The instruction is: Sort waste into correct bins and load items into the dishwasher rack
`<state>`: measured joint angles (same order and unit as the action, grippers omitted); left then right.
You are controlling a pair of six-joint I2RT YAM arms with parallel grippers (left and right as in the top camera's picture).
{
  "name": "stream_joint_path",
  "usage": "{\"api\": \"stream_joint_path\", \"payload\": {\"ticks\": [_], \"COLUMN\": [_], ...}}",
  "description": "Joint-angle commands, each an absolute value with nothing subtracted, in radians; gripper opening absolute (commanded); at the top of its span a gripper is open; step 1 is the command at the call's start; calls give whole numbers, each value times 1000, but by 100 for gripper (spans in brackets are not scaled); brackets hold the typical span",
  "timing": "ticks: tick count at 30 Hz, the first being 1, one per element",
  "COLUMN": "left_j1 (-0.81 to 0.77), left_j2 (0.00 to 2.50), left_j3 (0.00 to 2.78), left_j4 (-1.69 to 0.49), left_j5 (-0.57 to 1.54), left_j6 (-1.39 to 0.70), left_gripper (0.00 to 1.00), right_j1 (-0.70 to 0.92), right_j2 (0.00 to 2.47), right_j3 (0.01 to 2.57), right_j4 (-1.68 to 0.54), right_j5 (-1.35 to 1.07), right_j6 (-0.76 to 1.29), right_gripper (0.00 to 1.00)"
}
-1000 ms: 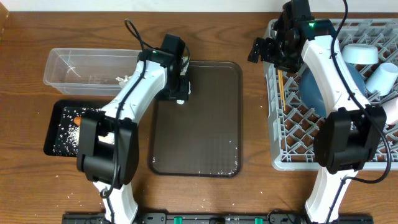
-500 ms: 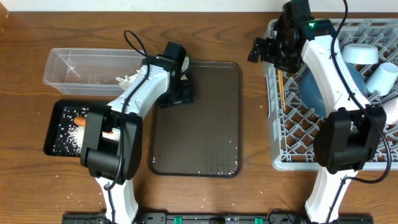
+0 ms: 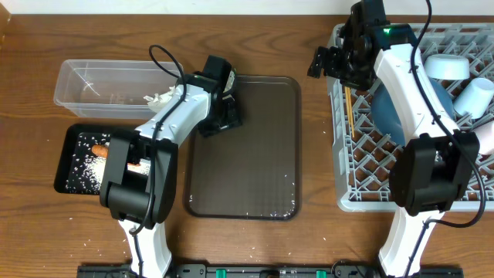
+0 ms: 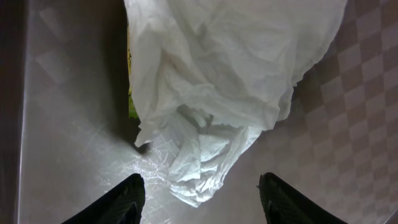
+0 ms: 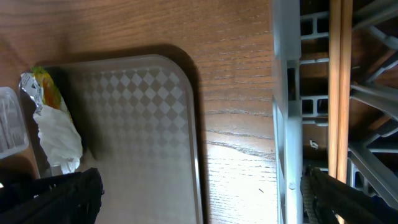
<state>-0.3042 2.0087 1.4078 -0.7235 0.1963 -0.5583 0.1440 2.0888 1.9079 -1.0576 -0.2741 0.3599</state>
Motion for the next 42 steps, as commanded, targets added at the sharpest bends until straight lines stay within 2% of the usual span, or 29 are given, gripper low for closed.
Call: {"api": "stream_joint_path", "payload": {"ticks": [1,12,16,27,33,37,41,42], "left_j1": [-307,-307,-307,-307,-307,-307,-307,-307], "left_j2": [2020,2020,2020,2020,2020,2020,2020,2020], "left_j3": [1399,1395,1395,1391,1391,1391,1391,1391], "left_j4": [-714,-678,-667,-667,-666,-668,-667,-667], "left_j5": [198,189,189,189,181,144,137,138], "left_j6": [-585,-600,-600,-600,-600,-600,-600,-600], "left_gripper": [62,60,52,52,36,30,7,6], "right_j1": [148,148,149,152,151,152,152,152], "right_j2": [2094,2094,2094,2094,2094,2094,2094,2094], "right_j3": [1909,1909,1909,1909,1909,1909,1909,1909], "right_j4": [-1058,-1058,-1058,-1058,-1058,-1058,-1058,-1058], "right_j5": [-280,-281,-280,-278,-278,-277,-278,-278], "right_j6": [370,370,370,370,370,370,370,370], "right_gripper": [99,99,99,99,99,99,99,99]}}
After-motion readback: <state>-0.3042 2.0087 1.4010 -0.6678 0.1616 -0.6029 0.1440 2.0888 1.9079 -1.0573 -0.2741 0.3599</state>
